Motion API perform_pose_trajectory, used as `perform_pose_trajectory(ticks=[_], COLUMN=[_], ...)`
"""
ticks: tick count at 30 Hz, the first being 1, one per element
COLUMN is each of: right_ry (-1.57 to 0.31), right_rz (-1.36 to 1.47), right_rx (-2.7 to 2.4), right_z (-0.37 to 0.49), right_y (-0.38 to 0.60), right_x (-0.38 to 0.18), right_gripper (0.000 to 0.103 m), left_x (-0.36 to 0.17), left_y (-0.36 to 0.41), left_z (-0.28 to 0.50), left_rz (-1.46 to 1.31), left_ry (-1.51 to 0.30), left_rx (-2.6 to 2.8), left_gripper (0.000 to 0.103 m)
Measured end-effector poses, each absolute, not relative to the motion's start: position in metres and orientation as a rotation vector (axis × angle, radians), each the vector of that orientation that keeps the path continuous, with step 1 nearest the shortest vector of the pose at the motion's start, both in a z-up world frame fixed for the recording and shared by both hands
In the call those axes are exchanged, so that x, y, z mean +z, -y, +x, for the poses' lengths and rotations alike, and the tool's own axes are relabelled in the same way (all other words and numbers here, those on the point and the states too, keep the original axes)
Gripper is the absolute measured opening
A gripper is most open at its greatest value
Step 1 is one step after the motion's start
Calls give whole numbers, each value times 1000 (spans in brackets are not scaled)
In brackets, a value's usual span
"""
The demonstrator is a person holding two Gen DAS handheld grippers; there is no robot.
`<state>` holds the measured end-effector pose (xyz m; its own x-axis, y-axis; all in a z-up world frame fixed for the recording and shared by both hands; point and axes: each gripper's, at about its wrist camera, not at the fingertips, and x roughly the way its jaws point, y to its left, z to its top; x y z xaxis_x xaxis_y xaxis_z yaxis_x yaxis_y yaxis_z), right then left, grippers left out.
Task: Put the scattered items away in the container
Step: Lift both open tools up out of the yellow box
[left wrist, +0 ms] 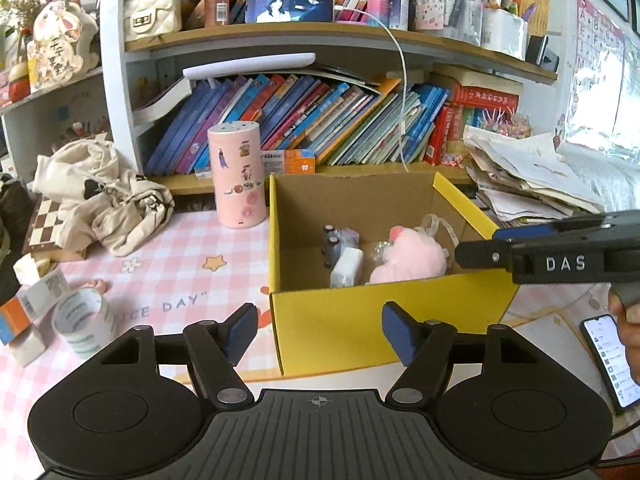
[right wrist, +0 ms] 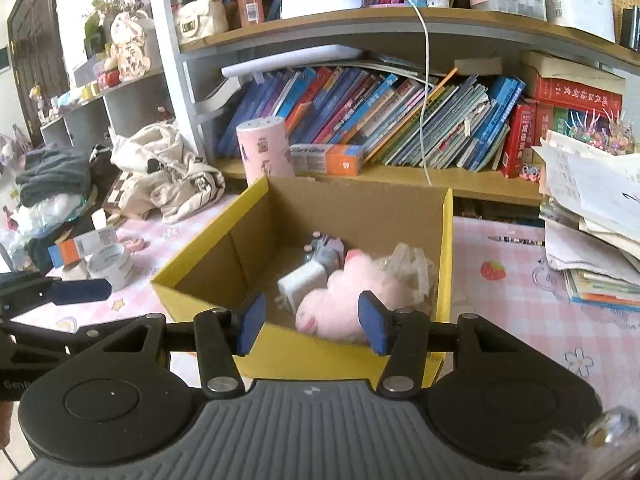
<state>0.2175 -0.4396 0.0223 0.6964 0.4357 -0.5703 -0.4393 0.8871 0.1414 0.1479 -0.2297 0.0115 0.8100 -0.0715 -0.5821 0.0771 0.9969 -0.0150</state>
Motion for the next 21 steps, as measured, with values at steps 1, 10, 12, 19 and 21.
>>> perform_pose_trajectory(ticks=[1, 10, 12, 19, 21], right_ry=[-636, -657, -651, -645, -647], right_rz=[-5, -6, -22, -61, -63], right_rx=[485, 428, 412, 332, 320], right_z=[214, 179, 167, 129, 120], right_y=[439, 418, 408, 374, 365], right_x=[22, 12, 12, 10, 10], right_gripper=[49, 50, 60, 76, 78], left_x=[11, 6, 4, 0, 0], left_y=[228, 204, 194, 165, 157], left_z=[145, 118, 113, 90, 85], left_rz=[11, 0, -17, -27, -28], left_ry=[-621, -636, -648, -668, -674], left_rx=[-83, -95, -93, -94, -97], left_gripper=[70, 71, 71, 82, 84])
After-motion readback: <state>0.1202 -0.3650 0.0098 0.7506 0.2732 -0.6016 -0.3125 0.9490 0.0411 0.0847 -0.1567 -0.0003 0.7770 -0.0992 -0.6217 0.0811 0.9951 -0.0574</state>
